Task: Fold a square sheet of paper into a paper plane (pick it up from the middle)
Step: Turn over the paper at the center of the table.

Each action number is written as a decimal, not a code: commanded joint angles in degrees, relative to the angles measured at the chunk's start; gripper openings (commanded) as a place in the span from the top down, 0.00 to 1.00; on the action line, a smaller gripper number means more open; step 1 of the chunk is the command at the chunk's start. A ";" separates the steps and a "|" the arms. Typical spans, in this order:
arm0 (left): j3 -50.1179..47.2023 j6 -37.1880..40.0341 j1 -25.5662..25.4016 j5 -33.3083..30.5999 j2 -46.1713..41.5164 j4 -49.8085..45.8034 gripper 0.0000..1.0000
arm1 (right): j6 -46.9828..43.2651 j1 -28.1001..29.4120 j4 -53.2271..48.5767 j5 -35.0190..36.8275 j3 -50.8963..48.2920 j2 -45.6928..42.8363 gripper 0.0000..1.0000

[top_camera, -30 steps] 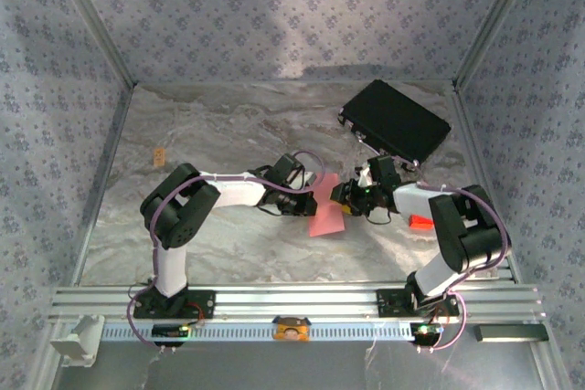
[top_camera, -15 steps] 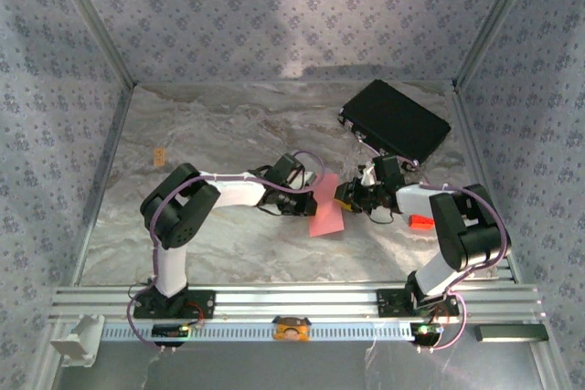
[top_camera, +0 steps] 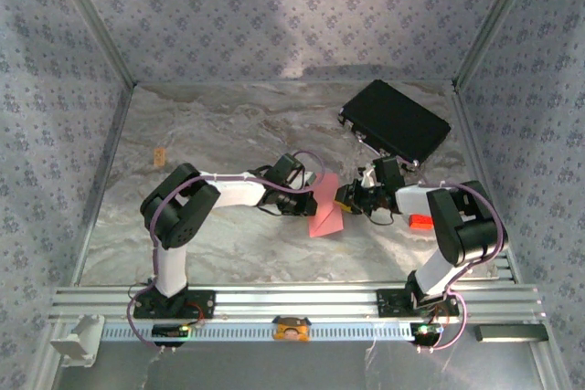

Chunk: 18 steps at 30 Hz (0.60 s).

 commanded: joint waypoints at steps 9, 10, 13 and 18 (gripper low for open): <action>-2.19 -0.18 -0.21 -0.91 -2.66 -1.10 0.81 | -1.96 -1.04 1.07 -2.37 -1.20 -0.20 0.86; -2.20 -0.17 -0.20 -1.13 -3.07 -0.99 0.80 | -2.03 -1.06 1.24 -2.63 -1.20 -0.42 0.87; -2.13 -0.03 -0.22 -1.31 -4.20 -0.99 0.77 | -2.24 -1.07 1.16 -2.59 -1.28 -0.83 0.91; -2.71 -0.18 -0.22 -2.52 -7.72 -1.01 0.72 | -2.84 -1.03 0.62 -2.19 -1.39 -2.51 0.95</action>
